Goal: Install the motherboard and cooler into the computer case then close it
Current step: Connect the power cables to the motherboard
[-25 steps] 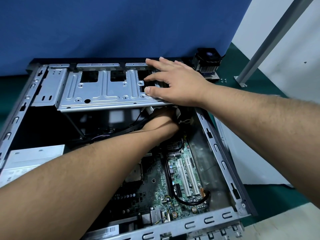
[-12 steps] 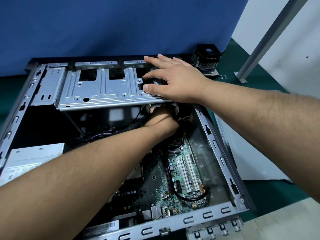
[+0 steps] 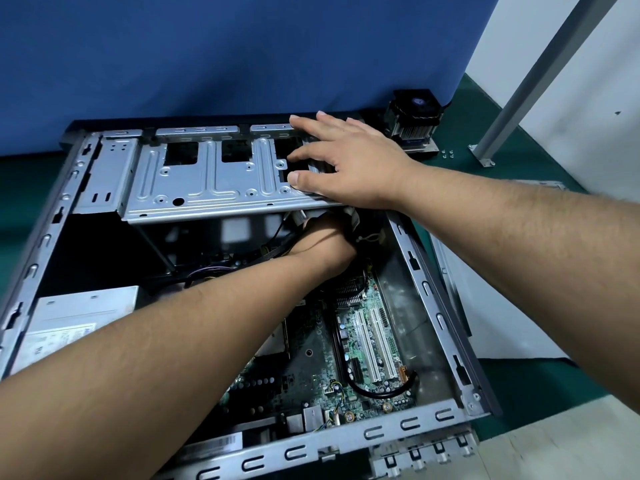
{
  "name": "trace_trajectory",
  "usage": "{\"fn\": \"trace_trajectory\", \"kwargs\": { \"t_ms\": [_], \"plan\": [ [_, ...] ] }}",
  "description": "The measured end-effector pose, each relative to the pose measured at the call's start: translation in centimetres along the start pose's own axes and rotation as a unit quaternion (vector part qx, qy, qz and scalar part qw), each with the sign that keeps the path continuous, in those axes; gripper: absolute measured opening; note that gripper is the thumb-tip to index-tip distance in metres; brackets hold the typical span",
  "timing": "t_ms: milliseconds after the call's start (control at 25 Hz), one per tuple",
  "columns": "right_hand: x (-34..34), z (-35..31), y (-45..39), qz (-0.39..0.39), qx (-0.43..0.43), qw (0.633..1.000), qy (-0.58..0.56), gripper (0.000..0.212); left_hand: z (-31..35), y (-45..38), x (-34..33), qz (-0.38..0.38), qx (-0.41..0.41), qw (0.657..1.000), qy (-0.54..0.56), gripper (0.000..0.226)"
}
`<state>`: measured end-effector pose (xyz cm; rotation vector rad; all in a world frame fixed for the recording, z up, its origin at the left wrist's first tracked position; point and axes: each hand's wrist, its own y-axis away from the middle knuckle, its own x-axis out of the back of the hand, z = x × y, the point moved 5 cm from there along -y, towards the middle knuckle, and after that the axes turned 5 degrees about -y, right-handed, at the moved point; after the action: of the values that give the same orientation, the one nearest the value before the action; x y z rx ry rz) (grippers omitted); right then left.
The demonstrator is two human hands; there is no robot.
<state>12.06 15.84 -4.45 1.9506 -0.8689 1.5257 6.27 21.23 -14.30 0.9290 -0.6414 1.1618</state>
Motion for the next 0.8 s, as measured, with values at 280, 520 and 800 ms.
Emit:
{"fn": "trace_trajectory", "kwargs": {
  "t_ms": [280, 520, 800],
  "plan": [
    [0.3, -0.3, 0.3, -0.007, -0.010, 1.000, -0.001, 0.055, 0.2, 6.9, 3.0, -0.039, -0.051, 0.994, 0.090, 0.038],
    [0.4, -0.4, 0.3, -0.009, -0.008, 1.000, 0.006, 0.060, -5.3, 15.5, 10.7, 0.069, -0.083, 0.962, -0.250, 0.060],
    [0.4, -0.5, 0.2, 0.001, -0.002, 1.000, 0.003, 0.074, -10.5, 18.2, 13.4, 0.134, 0.010, 0.965, -0.226, 0.058]
  ]
}}
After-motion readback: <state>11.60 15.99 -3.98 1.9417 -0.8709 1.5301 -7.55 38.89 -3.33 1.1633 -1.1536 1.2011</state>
